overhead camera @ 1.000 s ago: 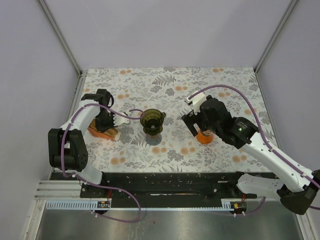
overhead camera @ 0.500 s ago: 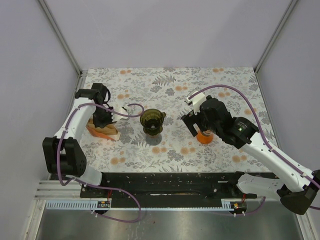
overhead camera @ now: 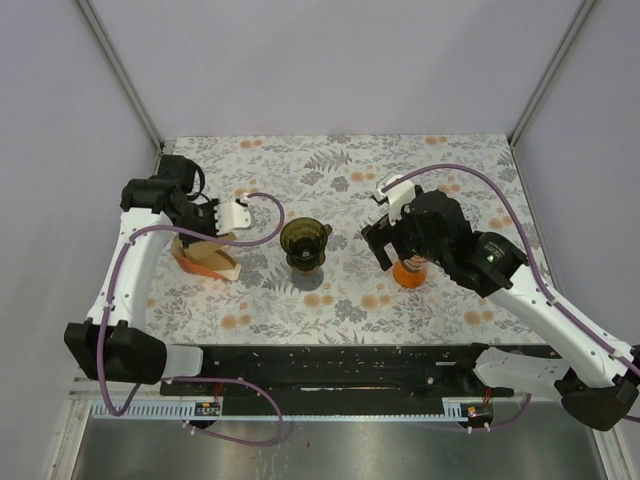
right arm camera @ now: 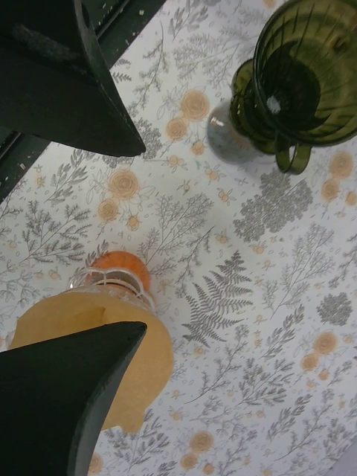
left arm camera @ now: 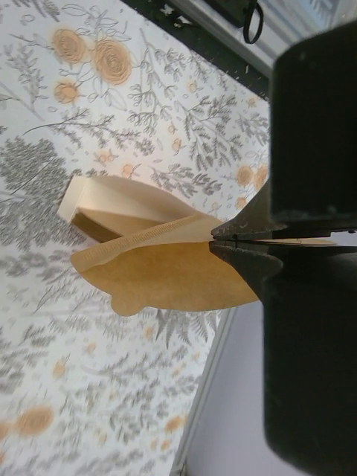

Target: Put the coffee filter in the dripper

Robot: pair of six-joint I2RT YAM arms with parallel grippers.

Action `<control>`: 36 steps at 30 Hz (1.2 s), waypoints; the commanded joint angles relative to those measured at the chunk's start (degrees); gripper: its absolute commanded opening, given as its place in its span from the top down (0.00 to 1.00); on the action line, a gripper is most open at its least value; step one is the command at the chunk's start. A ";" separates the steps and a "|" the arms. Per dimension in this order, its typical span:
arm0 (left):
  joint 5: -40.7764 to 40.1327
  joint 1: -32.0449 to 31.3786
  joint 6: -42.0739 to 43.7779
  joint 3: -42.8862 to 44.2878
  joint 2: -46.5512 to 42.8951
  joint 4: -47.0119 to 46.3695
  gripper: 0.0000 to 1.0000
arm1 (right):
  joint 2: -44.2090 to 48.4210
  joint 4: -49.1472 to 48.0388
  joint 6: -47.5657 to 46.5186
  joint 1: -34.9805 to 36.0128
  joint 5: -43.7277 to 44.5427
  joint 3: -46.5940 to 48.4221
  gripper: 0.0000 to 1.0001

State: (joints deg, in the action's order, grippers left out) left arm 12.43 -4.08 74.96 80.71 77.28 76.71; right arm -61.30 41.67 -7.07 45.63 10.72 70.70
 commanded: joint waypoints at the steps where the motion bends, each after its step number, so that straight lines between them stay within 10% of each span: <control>1: 9.01 0.30 1.76 5.16 -4.67 3.88 1.00 | 1.71 -3.96 1.71 -0.19 -5.26 4.71 0.01; 15: 23.25 -3.56 5.30 11.48 -17.24 11.97 1.00 | -18.93 -15.82 9.87 -0.10 -38.92 23.34 0.03; 36: 26.86 -14.99 0.80 12.90 -15.58 11.97 1.00 | -36.35 -24.97 15.95 4.82 -51.95 32.31 0.11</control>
State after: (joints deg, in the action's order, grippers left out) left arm 36.62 -18.15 75.94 92.29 61.63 77.89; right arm -97.01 19.22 7.86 49.45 -39.07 101.06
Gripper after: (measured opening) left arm 0.013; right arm 0.903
